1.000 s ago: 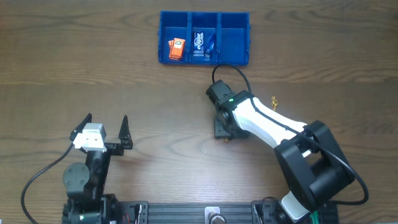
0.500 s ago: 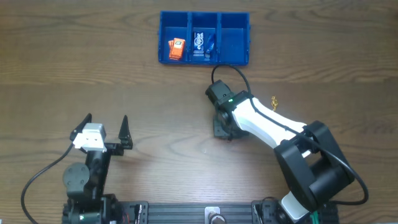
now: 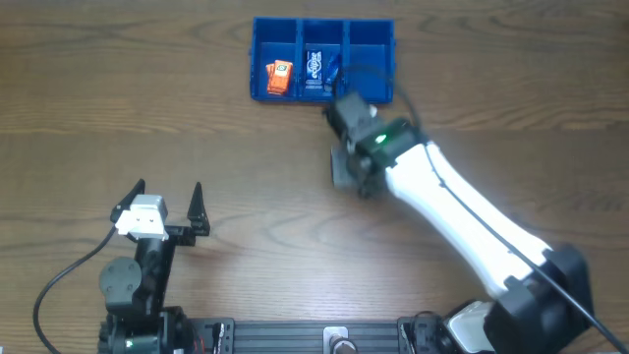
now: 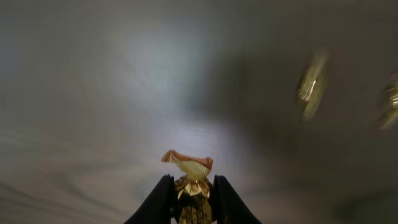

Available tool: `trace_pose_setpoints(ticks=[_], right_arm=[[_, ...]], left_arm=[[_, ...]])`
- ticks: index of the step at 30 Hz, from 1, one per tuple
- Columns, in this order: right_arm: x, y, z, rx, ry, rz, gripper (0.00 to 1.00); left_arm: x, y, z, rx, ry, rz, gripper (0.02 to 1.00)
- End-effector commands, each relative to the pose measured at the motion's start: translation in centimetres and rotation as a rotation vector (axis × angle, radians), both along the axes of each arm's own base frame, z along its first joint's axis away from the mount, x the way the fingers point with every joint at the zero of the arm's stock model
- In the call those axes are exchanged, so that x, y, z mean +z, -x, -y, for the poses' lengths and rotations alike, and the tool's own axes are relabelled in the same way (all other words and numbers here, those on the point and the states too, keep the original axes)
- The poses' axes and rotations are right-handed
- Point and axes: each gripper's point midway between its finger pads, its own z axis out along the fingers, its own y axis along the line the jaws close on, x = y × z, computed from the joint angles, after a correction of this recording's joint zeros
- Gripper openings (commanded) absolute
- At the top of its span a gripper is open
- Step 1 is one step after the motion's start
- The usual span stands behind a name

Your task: Sort Candies Into Trays

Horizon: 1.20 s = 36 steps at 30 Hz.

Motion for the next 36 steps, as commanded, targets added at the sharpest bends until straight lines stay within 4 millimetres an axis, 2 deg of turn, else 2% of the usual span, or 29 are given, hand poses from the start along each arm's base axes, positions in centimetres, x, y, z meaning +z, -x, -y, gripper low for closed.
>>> trace_pose_setpoints(ticks=[1, 3, 6, 10, 13, 19, 27, 29, 31, 33, 34, 35, 36], right_arm=[[8.2, -6.9, 1.8, -0.038, 0.029, 0.242, 0.143], [9.5, -9.9, 2.5, -0.065, 0.025, 0.283, 0.134], [9.7, -14.1, 3.4, -0.110, 0.030, 0.302, 0.130], [7.5, -19.1, 4.1, -0.156, 0.037, 0.301, 0.128], [5.6, -21.1, 4.1, -0.162, 0.043, 0.298, 0.130], [3.0, -23.0, 4.6, -0.170, 0.052, 0.297, 0.159], [3.2, -24.2, 4.9, -0.181, 0.041, 0.335, 0.183], [3.3, -24.3, 4.9, -0.181, 0.038, 0.342, 0.218], [3.3, -24.4, 4.8, -0.182, 0.037, 0.344, 0.283], [3.4, -24.4, 4.8, -0.181, 0.036, 0.347, 0.413], [3.4, -24.5, 4.8, -0.175, 0.038, 0.350, 0.614], [3.4, -24.5, 4.8, -0.167, 0.040, 0.352, 0.720], [3.4, -24.5, 4.8, -0.163, 0.043, 0.352, 0.730]], left_arm=[[-1.6, 0.1, 0.0, -0.007, -0.010, -0.044, 0.998], [-1.6, 0.1, 0.0, -0.007, -0.010, -0.044, 0.998], [-1.6, 0.1, 0.0, -0.007, -0.010, -0.044, 0.998], [-1.6, 0.1, 0.0, -0.007, -0.010, -0.044, 0.998], [-1.6, 0.1, 0.0, -0.007, -0.010, -0.044, 0.998], [-1.6, 0.1, 0.0, -0.007, -0.010, -0.044, 0.998], [-1.6, 0.1, 0.0, -0.007, -0.010, -0.044, 0.998], [-1.6, 0.1, 0.0, -0.007, -0.010, -0.044, 0.996], [-1.6, 0.1, 0.0, -0.007, -0.010, -0.044, 0.998], [-1.6, 0.1, 0.0, -0.007, -0.010, -0.044, 0.996], [-1.6, 0.1, 0.0, -0.007, -0.010, -0.044, 0.998], [-1.6, 0.1, 0.0, -0.007, -0.010, -0.044, 0.998], [-1.6, 0.1, 0.0, -0.007, -0.010, -0.044, 0.998]])
